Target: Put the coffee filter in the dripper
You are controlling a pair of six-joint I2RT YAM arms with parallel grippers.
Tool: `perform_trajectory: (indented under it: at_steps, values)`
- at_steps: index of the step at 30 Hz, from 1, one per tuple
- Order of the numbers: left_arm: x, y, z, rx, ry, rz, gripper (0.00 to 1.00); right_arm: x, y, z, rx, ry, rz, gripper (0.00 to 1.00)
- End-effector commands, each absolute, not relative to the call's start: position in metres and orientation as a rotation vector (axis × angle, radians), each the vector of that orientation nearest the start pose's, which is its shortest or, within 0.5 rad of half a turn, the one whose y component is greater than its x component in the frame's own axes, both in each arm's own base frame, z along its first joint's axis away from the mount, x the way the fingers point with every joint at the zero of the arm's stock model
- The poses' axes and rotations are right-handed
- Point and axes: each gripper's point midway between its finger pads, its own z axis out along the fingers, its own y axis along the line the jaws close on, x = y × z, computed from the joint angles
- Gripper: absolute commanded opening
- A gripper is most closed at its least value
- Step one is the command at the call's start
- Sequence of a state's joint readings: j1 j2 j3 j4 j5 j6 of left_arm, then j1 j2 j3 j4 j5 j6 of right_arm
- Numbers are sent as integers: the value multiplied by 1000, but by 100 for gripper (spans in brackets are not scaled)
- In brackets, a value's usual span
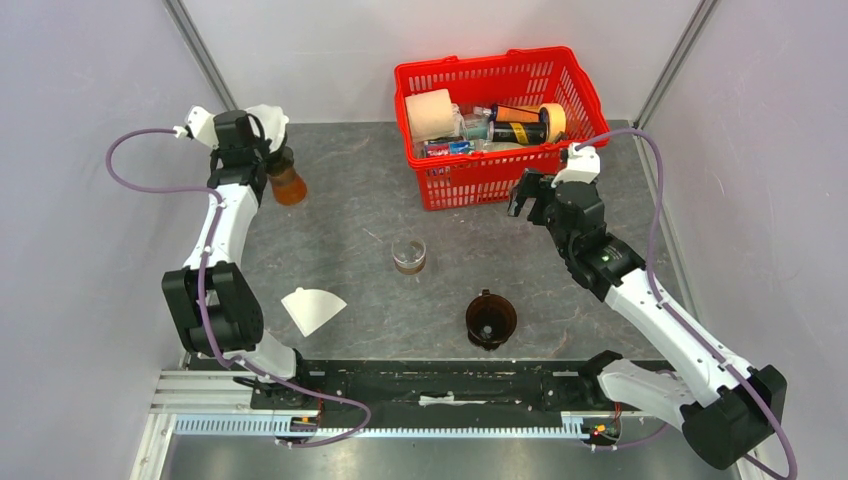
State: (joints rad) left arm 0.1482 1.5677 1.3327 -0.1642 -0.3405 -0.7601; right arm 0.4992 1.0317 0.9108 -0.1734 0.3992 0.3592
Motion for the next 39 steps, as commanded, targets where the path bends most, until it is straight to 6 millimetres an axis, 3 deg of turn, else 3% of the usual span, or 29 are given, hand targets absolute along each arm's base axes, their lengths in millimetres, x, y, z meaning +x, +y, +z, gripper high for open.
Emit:
perform_trajectory:
  at_steps: [1,14,15,20,32,39]
  values:
    - [483,113,301,-1061,1440,-105,4,338,122,278,165,1787,268,97]
    - [491,121,278,-1135,1424,-67,11,335,118,275,169,1798,249,97]
    - [493,123,276,-1140,1416,-57,17,333,116,275,171,1801,238,97]
    - [501,123,269,-1134,1459,-39,27,333,113,277,178,1793,230,97]
    - [497,114,283,-1103,1464,-97,56,331,117,274,163,1804,245,97]
    - [476,98,305,-1052,1462,-151,69,331,120,272,150,1811,259,97]
